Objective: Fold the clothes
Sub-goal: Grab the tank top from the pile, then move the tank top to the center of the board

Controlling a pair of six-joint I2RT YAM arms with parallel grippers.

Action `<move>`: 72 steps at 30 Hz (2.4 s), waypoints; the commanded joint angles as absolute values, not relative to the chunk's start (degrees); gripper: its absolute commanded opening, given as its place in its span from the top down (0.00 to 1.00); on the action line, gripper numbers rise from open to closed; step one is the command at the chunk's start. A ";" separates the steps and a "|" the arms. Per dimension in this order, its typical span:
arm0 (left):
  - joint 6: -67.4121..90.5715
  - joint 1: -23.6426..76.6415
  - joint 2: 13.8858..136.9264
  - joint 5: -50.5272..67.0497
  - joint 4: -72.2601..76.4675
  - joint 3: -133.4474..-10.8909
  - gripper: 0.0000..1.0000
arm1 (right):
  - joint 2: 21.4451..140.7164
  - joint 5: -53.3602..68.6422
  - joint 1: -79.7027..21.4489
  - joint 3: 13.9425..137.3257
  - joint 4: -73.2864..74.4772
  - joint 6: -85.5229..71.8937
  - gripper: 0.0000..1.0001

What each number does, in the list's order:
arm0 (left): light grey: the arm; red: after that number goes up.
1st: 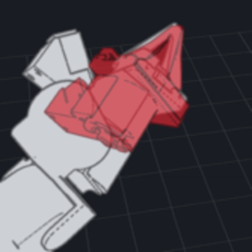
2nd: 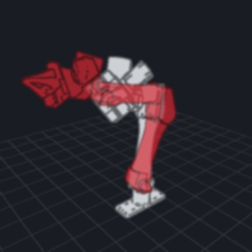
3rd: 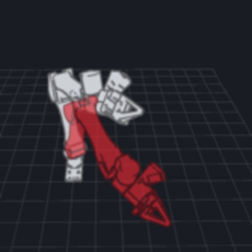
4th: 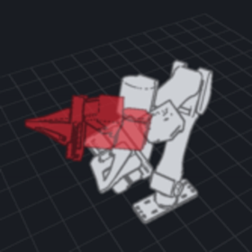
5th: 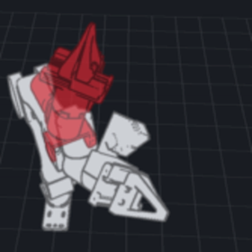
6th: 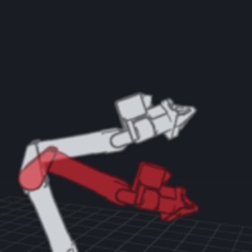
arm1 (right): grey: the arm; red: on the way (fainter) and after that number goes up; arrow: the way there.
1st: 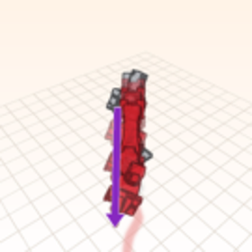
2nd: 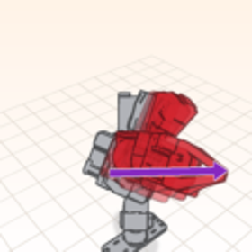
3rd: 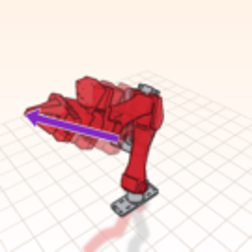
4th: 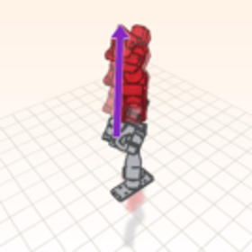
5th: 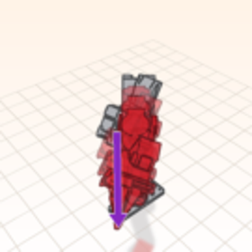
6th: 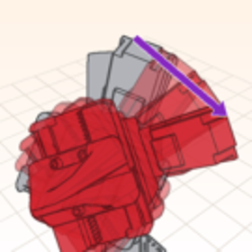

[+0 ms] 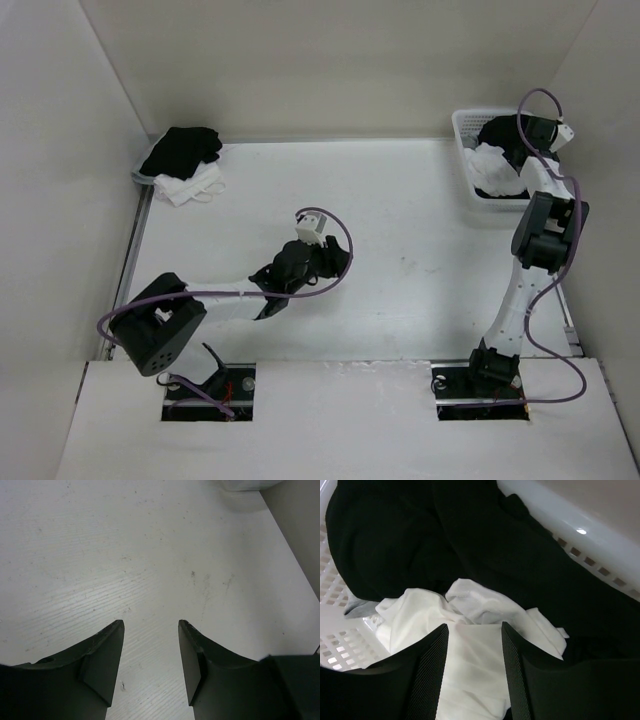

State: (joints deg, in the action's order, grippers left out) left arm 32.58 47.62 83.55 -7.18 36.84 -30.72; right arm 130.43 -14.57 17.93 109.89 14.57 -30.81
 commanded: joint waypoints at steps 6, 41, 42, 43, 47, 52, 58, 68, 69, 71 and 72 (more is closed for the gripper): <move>34.63 45.92 83.93 -5.19 42.28 -29.36 0.54 | 133.42 -14.33 17.27 114.18 14.95 -30.94 0.71; 40.95 38.37 74.99 -3.86 41.50 -26.63 0.55 | 76.84 -10.55 -6.26 80.08 -7.91 -32.35 0.99; 41.39 36.97 72.19 -4.13 39.66 -26.28 0.55 | 73.25 -10.55 -10.28 76.07 -8.00 -32.69 0.98; 42.18 34.96 68.59 -4.57 37.03 -25.93 0.55 | 70.60 -10.46 -14.24 71.41 -8.26 -33.39 0.96; 44.82 28.72 58.57 -4.92 28.33 -23.74 0.51 | 66.10 -11.77 -31.19 49.99 -13.25 -39.35 0.71; 44.65 23.77 50.11 -7.02 18.30 -20.40 0.51 | 63.29 -13.70 -41.43 34.74 -11.70 -44.20 0.50; 41.49 30.43 50.88 -8.96 10.56 -19.60 0.69 | 58.71 -17.57 -41.97 26.02 -4.41 -47.89 0.87; 39.89 43.64 54.76 -30.49 0.27 -21.45 0.62 | 68.71 -12.31 -53.81 32.86 -4.47 -47.28 0.56; 40.95 42.68 53.54 -30.15 0.61 -21.27 0.61 | 70.47 -11.96 -55.31 33.92 -5.27 -47.29 0.54; 40.78 41.44 52.56 -26.47 1.49 -21.44 0.61 | 74.77 -13.44 -58.56 35.85 -7.11 -47.37 0.52; 40.52 41.18 52.56 -24.98 1.23 -21.53 0.63 | 75.75 -14.32 -59.01 36.12 -7.47 -47.55 0.52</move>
